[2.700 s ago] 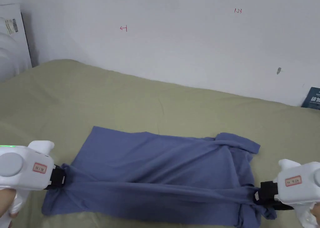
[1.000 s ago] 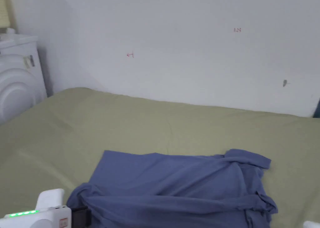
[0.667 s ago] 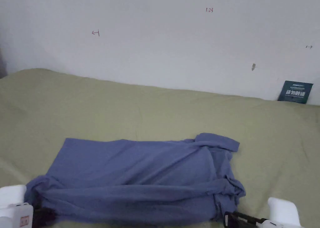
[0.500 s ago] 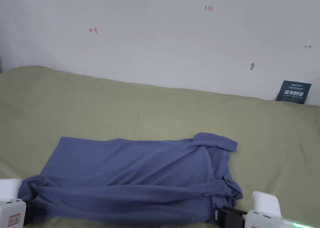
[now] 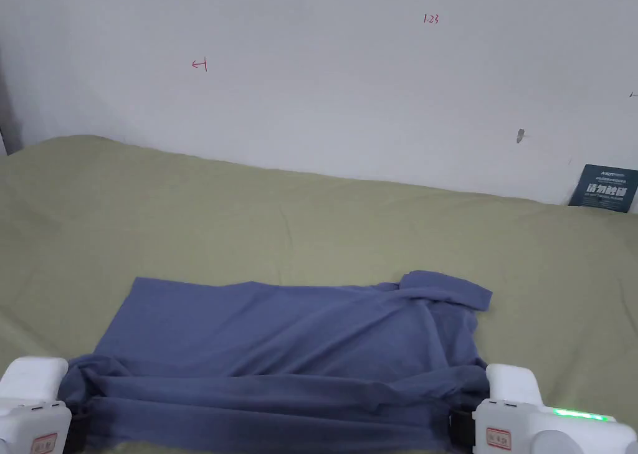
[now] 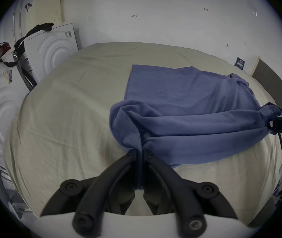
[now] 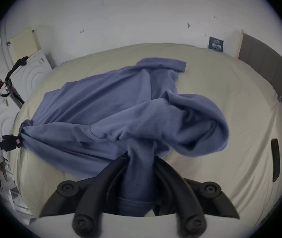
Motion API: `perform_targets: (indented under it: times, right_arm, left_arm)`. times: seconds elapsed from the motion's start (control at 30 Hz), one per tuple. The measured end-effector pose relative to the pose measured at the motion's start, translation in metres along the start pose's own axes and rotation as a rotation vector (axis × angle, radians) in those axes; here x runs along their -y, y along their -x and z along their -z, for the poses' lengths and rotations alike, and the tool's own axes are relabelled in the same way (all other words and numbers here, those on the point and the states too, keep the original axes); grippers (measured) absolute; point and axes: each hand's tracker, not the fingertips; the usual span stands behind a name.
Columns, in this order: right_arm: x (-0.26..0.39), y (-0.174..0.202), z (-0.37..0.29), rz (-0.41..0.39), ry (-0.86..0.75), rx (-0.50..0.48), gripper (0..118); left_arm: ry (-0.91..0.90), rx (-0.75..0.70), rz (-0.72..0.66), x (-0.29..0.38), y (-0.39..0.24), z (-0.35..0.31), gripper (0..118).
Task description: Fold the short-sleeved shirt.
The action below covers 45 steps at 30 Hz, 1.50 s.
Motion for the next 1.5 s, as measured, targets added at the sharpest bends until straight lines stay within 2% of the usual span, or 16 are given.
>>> perform_targets:
  times: [0.07,0.17,0.37,0.47,0.7,0.97,1.0,1.03,1.1,1.13,1.17,1.23,1.33,1.43,1.5]
  right_arm:
    - [0.000,-0.004,-0.020,0.011,-0.022,-0.048,14]
    - [0.001,-0.011,-0.052,-0.027,-0.035,-0.043,14]
    - [0.022,-0.037,-0.110,-0.021,-0.041,-0.046,14]
    - [0.041,-0.051,-0.128,0.023,0.027,-0.057,14]
    - [0.097,-0.066,-0.147,0.070,0.157,-0.039,14]
    - [0.131,-0.063,-0.139,0.082,0.227,0.007,15]
    - [0.132,-0.063,-0.140,0.089,0.219,0.007,17]
    - [0.132,-0.064,-0.144,0.108,0.199,-0.003,28]
    - [0.129,-0.065,-0.158,0.136,0.190,-0.024,83]
    - [0.127,-0.066,-0.168,0.141,0.182,-0.032,94]
    - [0.126,-0.064,-0.181,0.144,0.140,-0.049,93]
    - [0.120,-0.061,-0.210,0.151,0.054,-0.065,93]
    - [0.106,-0.049,-0.234,0.121,-0.027,-0.030,94]
    - [0.093,-0.024,-0.242,0.023,-0.109,0.033,94]
    - [0.090,-0.005,-0.239,-0.015,-0.156,0.056,93]
  left_arm:
    - [-0.017,0.017,-0.001,-0.001,0.001,-0.011,6]
    - [-0.042,0.052,0.034,-0.001,0.000,-0.029,6]
    - [-0.064,0.124,0.071,0.008,-0.015,-0.078,6]
    - [-0.029,0.146,0.096,0.024,-0.024,-0.095,6]
    - [0.157,0.146,0.140,0.079,-0.026,-0.096,6]
    - [0.226,0.152,0.067,0.115,-0.019,-0.093,6]
    - [0.227,0.158,0.062,0.116,-0.020,-0.093,9]
    - [0.220,0.161,0.064,0.117,-0.020,-0.097,17]
    - [0.192,0.127,0.059,0.115,-0.022,-0.111,59]
    - [0.180,0.131,0.065,0.113,-0.020,-0.120,78]
    - [0.143,0.146,0.060,0.111,-0.018,-0.130,86]
    - [0.047,0.169,0.026,0.103,-0.017,-0.161,86]
    - [-0.077,0.187,0.027,0.086,-0.026,-0.191,86]
    - [-0.168,0.186,0.069,0.072,-0.050,-0.207,86]
    - [-0.230,0.127,0.109,0.068,-0.076,-0.211,85]
